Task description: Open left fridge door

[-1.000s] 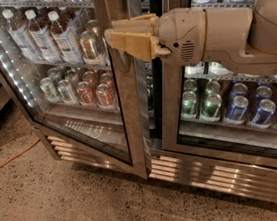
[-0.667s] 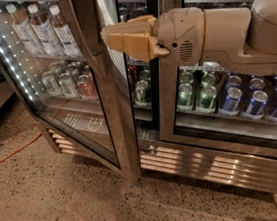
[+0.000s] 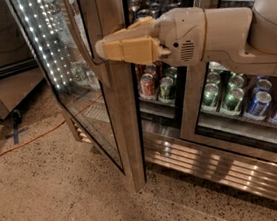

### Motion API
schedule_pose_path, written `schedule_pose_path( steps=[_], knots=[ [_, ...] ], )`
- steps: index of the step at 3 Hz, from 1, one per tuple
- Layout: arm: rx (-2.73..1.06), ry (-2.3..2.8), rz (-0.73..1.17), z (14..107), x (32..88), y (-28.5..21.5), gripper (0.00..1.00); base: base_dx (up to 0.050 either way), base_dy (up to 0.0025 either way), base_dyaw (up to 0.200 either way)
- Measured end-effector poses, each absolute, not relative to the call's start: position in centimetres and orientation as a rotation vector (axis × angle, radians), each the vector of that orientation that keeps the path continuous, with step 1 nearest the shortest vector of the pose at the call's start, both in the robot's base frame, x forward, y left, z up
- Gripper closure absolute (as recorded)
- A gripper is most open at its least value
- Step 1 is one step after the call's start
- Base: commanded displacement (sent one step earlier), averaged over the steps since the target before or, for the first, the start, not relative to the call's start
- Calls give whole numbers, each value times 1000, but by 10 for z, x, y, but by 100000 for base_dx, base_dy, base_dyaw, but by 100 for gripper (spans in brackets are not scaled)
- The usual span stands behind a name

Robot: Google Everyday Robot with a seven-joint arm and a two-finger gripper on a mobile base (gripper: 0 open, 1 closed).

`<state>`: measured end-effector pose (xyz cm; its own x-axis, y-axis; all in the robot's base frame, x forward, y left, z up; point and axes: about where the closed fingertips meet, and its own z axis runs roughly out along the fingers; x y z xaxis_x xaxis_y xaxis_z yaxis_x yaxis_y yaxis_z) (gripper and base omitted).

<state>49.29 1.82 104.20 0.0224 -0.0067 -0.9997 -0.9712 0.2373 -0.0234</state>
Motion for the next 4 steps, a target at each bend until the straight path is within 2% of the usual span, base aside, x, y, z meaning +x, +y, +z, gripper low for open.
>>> schedule_pose_path(
  steps=[1,2,3,4],
  knots=[
    [-1045,1299,1013,1042,493,18,100,5,-9,-19703],
    [-1045,1299,1013,1042,493,18,100,0,0,0],
    [-1045,1299,1013,1042,493,18,81,0,0,0],
    [-1045,1299,1013,1042,493,18,58,0,0,0]
  ],
)
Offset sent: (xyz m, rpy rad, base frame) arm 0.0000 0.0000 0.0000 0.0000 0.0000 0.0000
